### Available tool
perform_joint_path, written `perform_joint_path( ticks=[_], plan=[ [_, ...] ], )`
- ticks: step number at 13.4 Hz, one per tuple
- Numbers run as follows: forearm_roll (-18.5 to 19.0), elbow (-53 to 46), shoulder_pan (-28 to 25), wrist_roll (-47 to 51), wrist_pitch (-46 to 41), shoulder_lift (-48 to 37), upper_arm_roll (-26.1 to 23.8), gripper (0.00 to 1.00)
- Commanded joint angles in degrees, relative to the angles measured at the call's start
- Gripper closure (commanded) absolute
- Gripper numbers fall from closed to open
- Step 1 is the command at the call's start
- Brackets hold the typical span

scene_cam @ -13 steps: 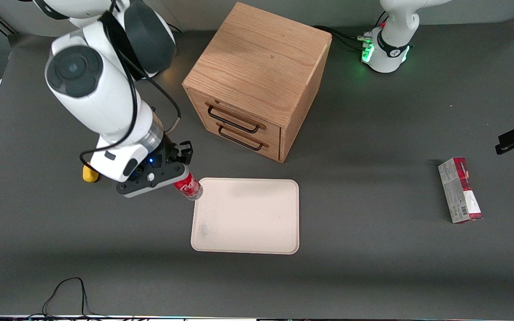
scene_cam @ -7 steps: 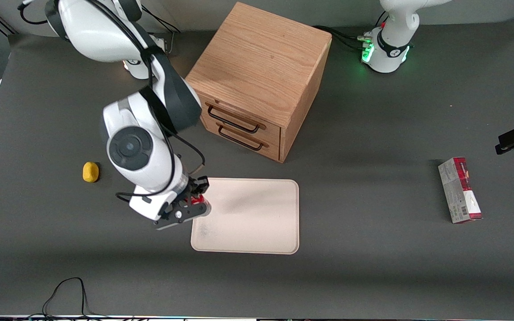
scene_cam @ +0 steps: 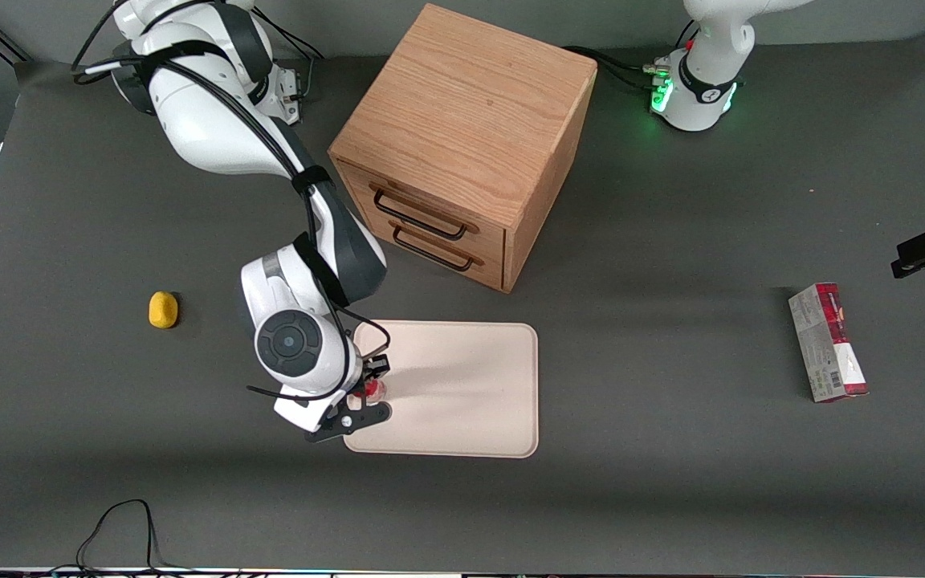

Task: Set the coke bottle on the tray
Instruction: 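Lower the red bottle onto the white tray and open the right gripper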

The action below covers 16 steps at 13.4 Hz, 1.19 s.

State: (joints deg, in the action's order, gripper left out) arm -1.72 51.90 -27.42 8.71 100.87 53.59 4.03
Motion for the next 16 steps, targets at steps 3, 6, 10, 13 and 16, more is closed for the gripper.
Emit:
perform_joint_path(
  ticks=[3,6,10,13,16],
  plan=[
    [0.14,-0.84,0.00,1.13,0.55,0.29,-0.16,0.73],
    [0.14,-0.84,0.00,1.31,0.55,-0.32,-0.07,0.00],
    [0.58,-0.84,-0.09,1.22,-2.42,-3.30,0.10,0.00],
    [0.76,-0.84,-0.09,0.61,-9.62,-9.09,0.19,0.00],
    [0.67,-0.66,-0.09,0.43,-18.66,-16.82,0.45,0.00]
  ],
)
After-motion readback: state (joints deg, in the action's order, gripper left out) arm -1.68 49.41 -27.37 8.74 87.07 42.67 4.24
